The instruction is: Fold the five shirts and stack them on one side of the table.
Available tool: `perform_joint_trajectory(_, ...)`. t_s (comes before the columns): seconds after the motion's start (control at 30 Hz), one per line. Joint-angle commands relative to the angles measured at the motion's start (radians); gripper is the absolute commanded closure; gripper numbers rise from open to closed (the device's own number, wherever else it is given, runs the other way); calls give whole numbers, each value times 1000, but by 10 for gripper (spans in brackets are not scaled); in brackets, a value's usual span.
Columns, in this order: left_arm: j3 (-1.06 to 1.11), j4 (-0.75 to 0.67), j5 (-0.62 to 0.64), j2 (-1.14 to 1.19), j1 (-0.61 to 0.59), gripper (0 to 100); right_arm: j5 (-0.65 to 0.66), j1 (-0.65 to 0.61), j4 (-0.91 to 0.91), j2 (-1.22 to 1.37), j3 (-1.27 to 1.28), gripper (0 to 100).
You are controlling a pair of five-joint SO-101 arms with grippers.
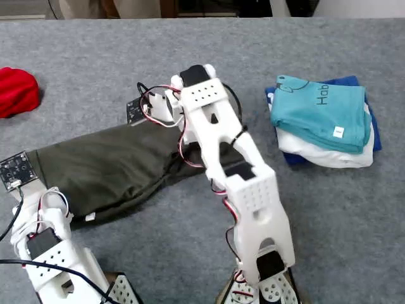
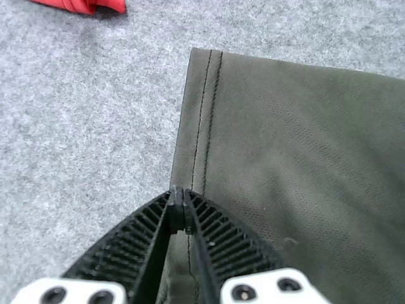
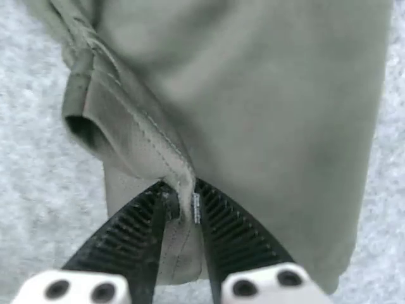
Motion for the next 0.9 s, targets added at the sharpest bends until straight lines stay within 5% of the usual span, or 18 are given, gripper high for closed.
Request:
perform_joint_trajectory(0.0, -5, -15, 3, -7, 9, 978, 6, -2, 54, 58, -179, 913)
perform_joint_trajectory(0.13, -5, -15, 3, -7, 9, 978, -60, 5, 83, 74, -308, 589)
perform_joint_trajectory(0.2, -5, -15, 3, -7, 9, 978, -137, 7, 87, 62, -380, 533)
perform_joint_trajectory(0.33, -5, -15, 3, -8, 9, 978, -207, 22, 89, 4, -427, 638)
perform_joint_trajectory(0.47, -5, -15, 3, -8, 9, 978, -288, 16, 91, -116, -288, 998)
perform_joint_trajectory(0.57, -5, -15, 3, -10, 8, 978, -347, -7, 89, -214, -113, 923)
perform_joint_trajectory(0.73, -32, 2, 3, -4, 5, 978, -374, -16, 84, -340, 119, 988)
perform_joint_trajectory(0.87, -350, 284, 20, -2, -8, 978, -374, 31, 84, -412, 206, 996)
